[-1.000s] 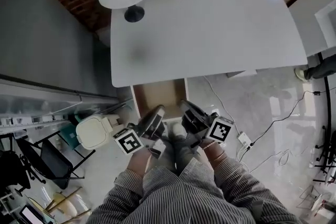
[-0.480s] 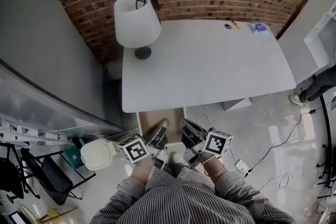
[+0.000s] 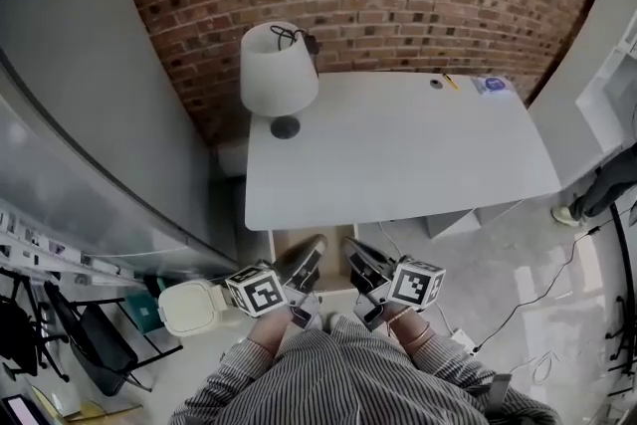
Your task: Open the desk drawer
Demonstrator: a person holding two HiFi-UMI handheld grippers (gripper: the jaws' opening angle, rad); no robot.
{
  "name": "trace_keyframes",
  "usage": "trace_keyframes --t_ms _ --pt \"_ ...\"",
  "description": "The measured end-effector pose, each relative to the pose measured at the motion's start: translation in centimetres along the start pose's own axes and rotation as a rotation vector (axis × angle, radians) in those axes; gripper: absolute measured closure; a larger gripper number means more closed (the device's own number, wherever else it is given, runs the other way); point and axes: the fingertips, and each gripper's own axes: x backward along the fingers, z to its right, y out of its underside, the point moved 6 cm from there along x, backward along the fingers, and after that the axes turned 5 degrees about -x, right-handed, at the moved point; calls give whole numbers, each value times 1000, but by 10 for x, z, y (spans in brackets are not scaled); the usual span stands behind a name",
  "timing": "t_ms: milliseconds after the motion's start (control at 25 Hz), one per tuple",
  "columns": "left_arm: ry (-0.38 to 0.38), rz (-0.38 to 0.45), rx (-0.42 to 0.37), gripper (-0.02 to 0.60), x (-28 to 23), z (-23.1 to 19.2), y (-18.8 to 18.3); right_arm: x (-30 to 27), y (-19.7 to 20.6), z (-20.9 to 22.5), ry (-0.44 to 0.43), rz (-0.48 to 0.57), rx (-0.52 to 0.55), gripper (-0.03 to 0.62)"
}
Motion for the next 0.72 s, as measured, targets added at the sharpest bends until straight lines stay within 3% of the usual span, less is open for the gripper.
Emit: trace_keyframes --t_ms 160,400,720 --pt "-34 -18 -88 569 3 9 0 1 0 -5 40 -16 51 577" --pt "-36 -36 -126 569 6 17 2 4 3 -6 72 -14 74 577" --pt "-87 -78 -234 569 14 20 -1 -4 7 -17 82 -36 187 577"
